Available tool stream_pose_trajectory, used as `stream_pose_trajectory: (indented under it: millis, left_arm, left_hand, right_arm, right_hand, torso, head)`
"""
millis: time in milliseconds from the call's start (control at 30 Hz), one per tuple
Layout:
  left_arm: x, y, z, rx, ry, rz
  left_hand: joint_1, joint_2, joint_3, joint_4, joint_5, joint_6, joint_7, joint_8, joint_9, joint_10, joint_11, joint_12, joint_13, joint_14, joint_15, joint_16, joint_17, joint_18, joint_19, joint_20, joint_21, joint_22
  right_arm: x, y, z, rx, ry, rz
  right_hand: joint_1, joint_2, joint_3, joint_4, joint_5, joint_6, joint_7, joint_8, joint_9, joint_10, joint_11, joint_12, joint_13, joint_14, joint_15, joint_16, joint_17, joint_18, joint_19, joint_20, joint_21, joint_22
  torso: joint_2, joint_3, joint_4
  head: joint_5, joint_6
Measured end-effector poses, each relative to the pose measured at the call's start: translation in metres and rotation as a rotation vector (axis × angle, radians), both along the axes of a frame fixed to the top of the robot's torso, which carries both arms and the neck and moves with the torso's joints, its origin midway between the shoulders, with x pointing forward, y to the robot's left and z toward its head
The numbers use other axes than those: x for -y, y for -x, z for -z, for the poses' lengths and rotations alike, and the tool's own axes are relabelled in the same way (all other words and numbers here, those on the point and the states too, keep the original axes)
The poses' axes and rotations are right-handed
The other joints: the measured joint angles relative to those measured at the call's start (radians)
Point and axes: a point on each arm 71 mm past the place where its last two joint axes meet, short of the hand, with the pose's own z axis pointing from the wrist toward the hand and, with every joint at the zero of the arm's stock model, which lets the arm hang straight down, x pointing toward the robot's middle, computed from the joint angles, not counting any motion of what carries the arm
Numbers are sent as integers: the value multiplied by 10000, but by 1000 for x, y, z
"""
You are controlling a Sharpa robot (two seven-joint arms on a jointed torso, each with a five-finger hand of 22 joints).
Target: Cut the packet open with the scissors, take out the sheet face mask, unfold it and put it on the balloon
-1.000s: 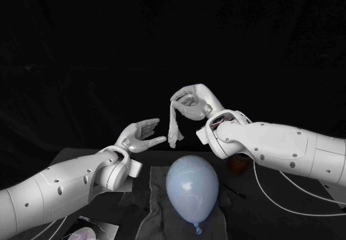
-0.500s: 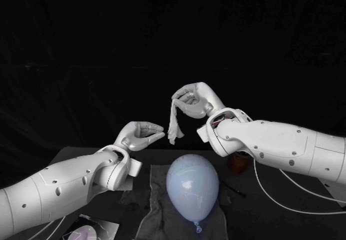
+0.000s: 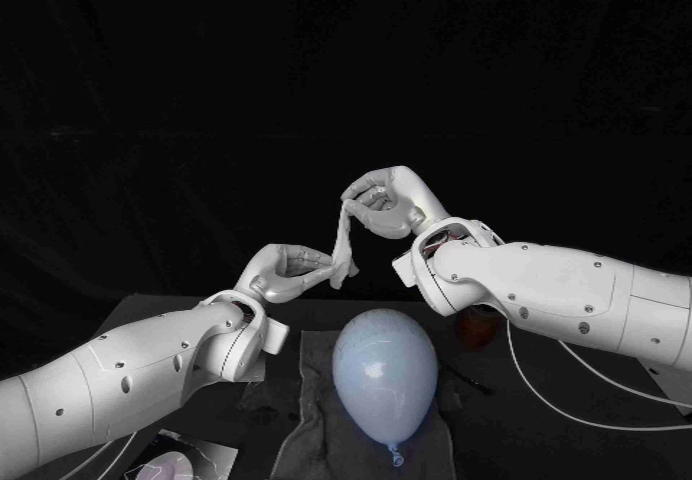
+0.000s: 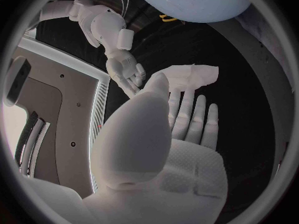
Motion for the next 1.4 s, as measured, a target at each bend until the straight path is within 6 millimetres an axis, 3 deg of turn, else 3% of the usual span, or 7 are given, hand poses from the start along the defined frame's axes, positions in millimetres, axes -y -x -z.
stream_pose_trajectory:
  millis: [67, 233, 300, 667, 933, 1233, 1400]
  left_arm:
    - [1, 0, 1, -47, -105, -5]
    - [3, 0, 2, -126, -320, -63]
    - [3, 0, 2, -152, -390, -102]
    - [8, 0, 3, -235, -510, -125]
    - [8, -1, 3, -272, -539, -164]
    - [8, -2, 3, -282, -521, -254]
    - [8, -2, 3, -287, -480, -320]
  left_hand:
    - [-79, -33, -139, -3, 0, -28, 3, -46, -16, -32, 32, -29, -9, 20, -5, 162, 77, -227, -16, -14, 0, -13]
    - [-164, -39, -321, -31, 0, -143, -37, -174, -51, -32, 32, -75, -9, 187, -37, 462, 221, -227, 116, -32, 0, -13]
    - [-164, -39, -322, -30, 0, -143, -37, -233, -62, -69, 68, -75, -9, 187, -37, 501, 242, -375, 174, -46, 9, -13]
    - [-82, 44, -432, -31, 0, -141, 36, -290, -62, 29, -30, -75, -8, 276, -126, 891, 418, -381, 536, -49, 109, 9]
    - [138, 345, -432, -31, 0, 4, 35, -290, -48, 224, -223, -75, 7, 383, -233, 1247, 571, -381, 1015, -67, 239, 52]
    - [380, 742, -176, 25, 0, 419, -131, -261, 17, 834, -471, 42, 52, 923, -524, 1844, 843, -381, 1867, -66, 542, 153]
    - [619, 981, 172, -25, 0, 851, -306, -37, 142, 1290, -655, 186, 94, 1213, -667, 2127, 992, -209, 2101, -82, 663, 173]
  right_arm:
    - [0, 0, 0, -1, -1, -3]
    - [-1, 1, 0, -6, -4, -33]
    - [-1, 1, 0, -10, -7, -59]
    - [-5, 4, 0, -26, -20, -172]
    - [-8, 7, 1, -51, -31, -277]
    - [-9, 9, 2, -76, -40, -344]
    - [-9, 9, 2, -89, -41, -352]
  right_hand:
    - [0, 0, 2, -2, -1, 0, 0, 1, 2, 0, 0, 0, -1, 1, 0, 0, -1, 0, 0, 0, 0, -1]
    - [0, 0, 3, -4, -20, -2, 0, 40, 4, 0, 0, 40, -3, 2, 2, 0, 5, -1, 0, 0, 0, -6]
    - [0, 0, 3, -4, -20, -3, 0, 40, 4, 0, 0, 41, -1, 2, 3, 0, 7, 0, 0, 0, 0, -6]
    - [0, 0, 11, -12, -3, 48, -11, 31, 0, 0, 0, 40, 18, 5, 5, 0, 6, -1, 0, 0, 0, 0]
    - [0, 0, 8, -14, 7, 48, -11, 19, 3, 0, 0, 39, 17, 20, 20, 0, 13, -1, 0, 0, 0, 3]
    - [0, 0, -2, -23, 5, 48, -11, 6, 15, 0, 0, 23, 18, 22, 22, 0, 13, -1, 0, 0, 0, 1]
    - [0, 0, -2, -23, 2, 47, -11, 32, 14, 0, 0, 21, 27, 23, 24, 0, 11, -1, 0, 0, 0, -3]
  torso:
    - [0, 1, 1]
    - [-2, 2, 5]
    - [-4, 2, 5]
    - [-3, -3, 7]
    - [-3, 3, 7]
    - [-3, 1, 5]
    - [-3, 1, 4]
  head:
    - [-1, -7]
    - [-11, -10]
    - [-15, -10]
    - [-25, 9]
    - [-20, 9]
    - [-32, 26]
    - [-24, 12]
